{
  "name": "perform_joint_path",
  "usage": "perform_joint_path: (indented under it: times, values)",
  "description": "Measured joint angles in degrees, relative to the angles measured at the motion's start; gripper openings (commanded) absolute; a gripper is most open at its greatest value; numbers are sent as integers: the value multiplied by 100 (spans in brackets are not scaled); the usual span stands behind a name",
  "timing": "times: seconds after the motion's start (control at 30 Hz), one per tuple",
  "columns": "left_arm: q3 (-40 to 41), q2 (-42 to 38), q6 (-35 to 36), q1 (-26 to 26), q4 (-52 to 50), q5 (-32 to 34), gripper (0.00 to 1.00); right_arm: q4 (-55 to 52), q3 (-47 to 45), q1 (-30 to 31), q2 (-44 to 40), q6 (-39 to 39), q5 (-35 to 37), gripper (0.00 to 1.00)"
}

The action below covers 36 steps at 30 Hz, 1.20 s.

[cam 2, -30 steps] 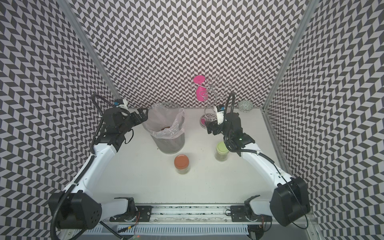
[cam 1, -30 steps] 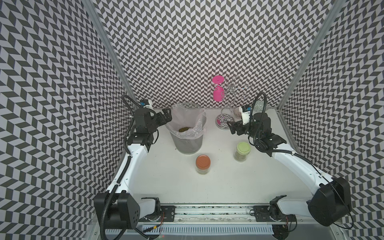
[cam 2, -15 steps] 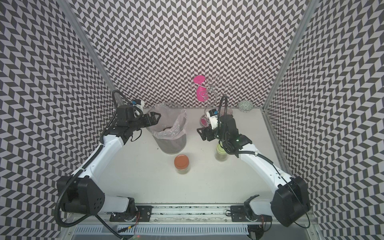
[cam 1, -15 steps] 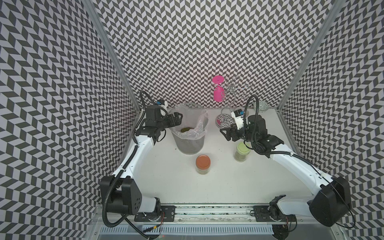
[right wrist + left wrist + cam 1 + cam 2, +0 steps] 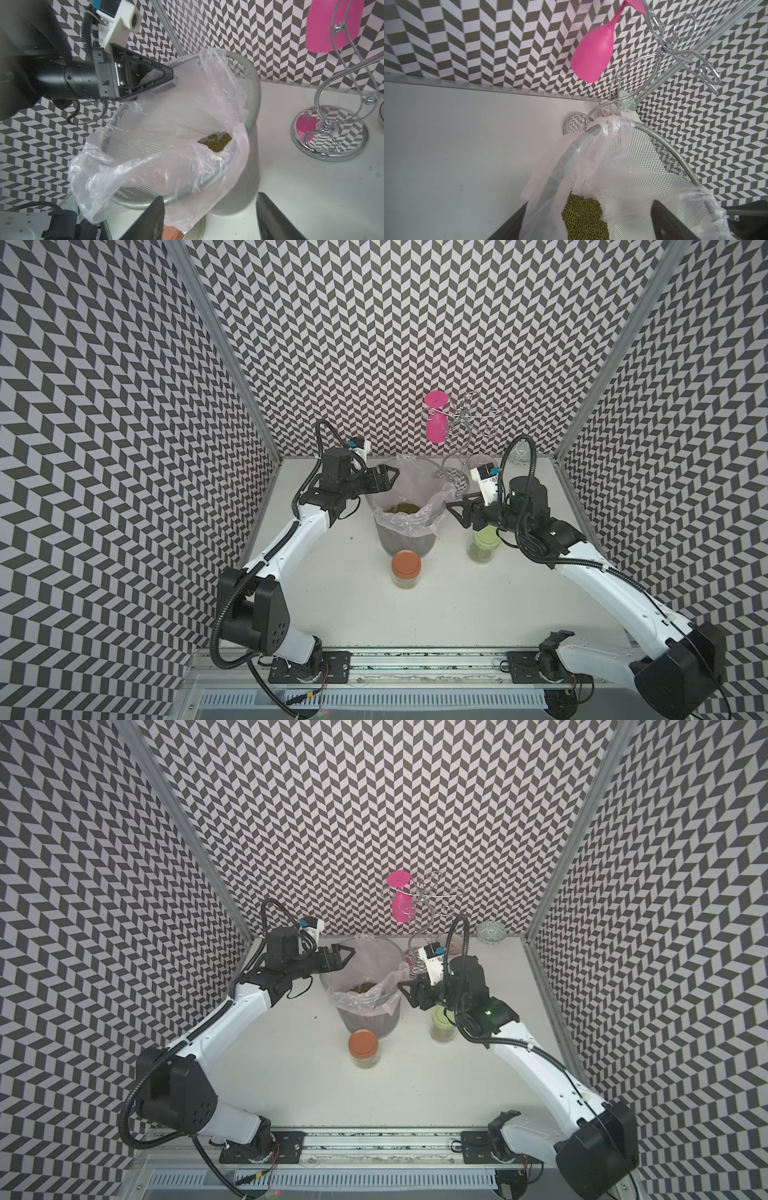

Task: Empty moldy mung beans from jars
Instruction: Move the trash bin to the center of the board.

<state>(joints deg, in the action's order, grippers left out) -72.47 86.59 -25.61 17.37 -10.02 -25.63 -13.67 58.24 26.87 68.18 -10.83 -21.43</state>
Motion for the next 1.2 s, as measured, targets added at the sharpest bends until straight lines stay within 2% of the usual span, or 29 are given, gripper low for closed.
perform_joint_path:
  times: [0.27, 0.5, 0.7, 0.83, 0.93, 1.1, 1.2]
  values:
    - [-278, -11, 142, 81, -262, 243, 100, -153, -48, 2, -79, -42, -33, 70]
    - [-525, -549, 415, 92, -809, 710, 100, -179, -48, 0, -129, -138, -245, 58]
    - [-575, -1200, 682, 94, -1445, 977, 98, -170, -59, 20, -262, -166, -566, 54]
    - [-184, -1620, 820, 92, -1668, 933, 94, -11, -321, 166, -291, -229, -710, 50]
    - [310, -1845, 813, 94, -1668, 664, 92, 131, -632, 260, -273, -328, -789, 48]
    - [1145, -1895, 640, 162, -1314, 96, 91, 439, -811, 297, -66, -470, -820, 45]
    - [1300, -1808, 535, 282, -1091, -42, 89, 660, -817, 297, 33, -498, -789, 45]
